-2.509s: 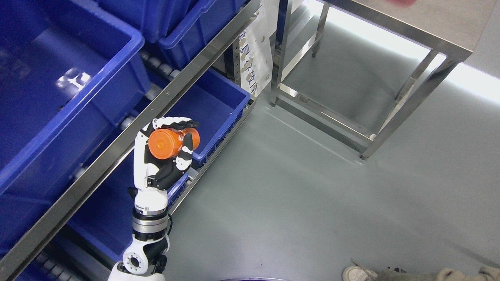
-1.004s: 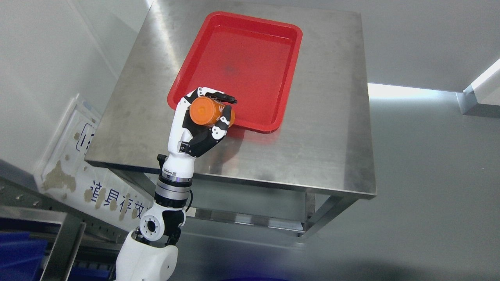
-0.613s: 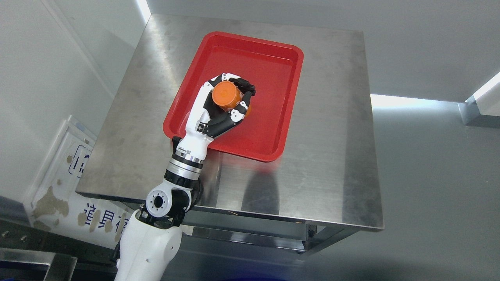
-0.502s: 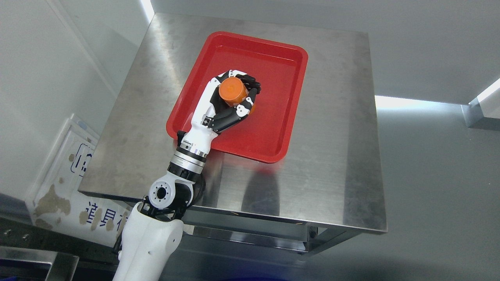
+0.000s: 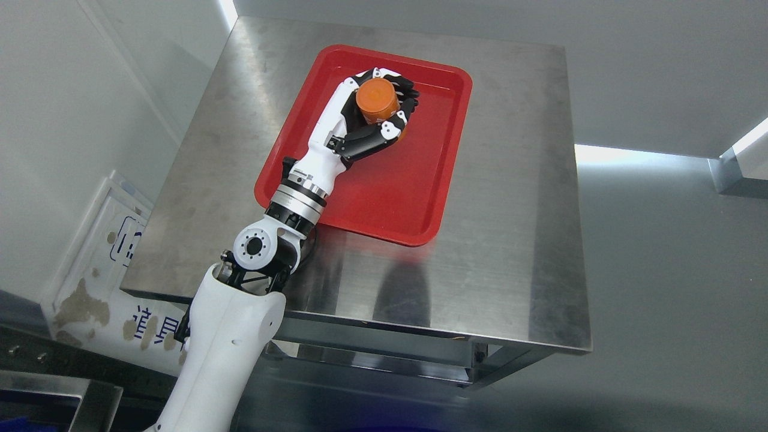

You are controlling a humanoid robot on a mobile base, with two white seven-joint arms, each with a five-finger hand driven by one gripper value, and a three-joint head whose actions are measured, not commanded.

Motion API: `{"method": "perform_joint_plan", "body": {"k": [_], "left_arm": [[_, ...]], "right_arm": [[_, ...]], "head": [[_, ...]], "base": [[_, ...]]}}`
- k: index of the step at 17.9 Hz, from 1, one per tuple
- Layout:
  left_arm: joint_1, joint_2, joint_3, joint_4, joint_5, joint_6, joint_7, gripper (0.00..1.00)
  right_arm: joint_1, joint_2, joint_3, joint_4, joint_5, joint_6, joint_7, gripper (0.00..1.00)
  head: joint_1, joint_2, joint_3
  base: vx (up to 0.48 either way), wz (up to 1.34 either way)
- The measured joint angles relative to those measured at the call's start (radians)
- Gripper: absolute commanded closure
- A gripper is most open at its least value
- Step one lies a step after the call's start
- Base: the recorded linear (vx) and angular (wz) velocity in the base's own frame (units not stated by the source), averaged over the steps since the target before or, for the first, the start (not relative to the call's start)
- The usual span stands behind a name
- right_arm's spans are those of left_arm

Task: Grab orange capacitor from left shelf to right desk
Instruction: 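Move the left hand over the red tray and lower the capacitor, then open the left hand to release the capacitor upright on the tray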

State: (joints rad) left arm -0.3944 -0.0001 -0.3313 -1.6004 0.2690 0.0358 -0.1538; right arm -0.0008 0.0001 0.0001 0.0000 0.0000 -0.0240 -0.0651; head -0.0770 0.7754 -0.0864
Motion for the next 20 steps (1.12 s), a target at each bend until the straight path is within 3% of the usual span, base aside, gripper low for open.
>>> {"method": "perform_joint_plan", "body": {"k": [4, 14, 20], "left_arm": [[-0.081, 0.0, -0.013, 0.047, -0.023, 0.082, 0.003, 0.92], [-0.175, 0.0, -0.034, 0.167, -0.099, 0.14, 0.003, 0.87], [-0.183, 0.0, -0.031, 0.201, -0.109, 0.169, 0.003, 0.57]], "right_arm": [[0.0, 0.0, 0.0, 0.0, 0.0, 0.001, 0.0, 0.0], [0.001, 0.0, 0.0, 0.0, 0.0, 0.001, 0.0, 0.0], [0.001, 0.0, 0.0, 0.0, 0.0, 0.001, 0.0, 0.0]], "head": [[0.0, 0.0, 0.0], [0.0, 0.0, 0.0], [0.0, 0.0, 0.0]], "base": [[0.0, 0.0], [0.0, 0.0], [0.0, 0.0]]}}
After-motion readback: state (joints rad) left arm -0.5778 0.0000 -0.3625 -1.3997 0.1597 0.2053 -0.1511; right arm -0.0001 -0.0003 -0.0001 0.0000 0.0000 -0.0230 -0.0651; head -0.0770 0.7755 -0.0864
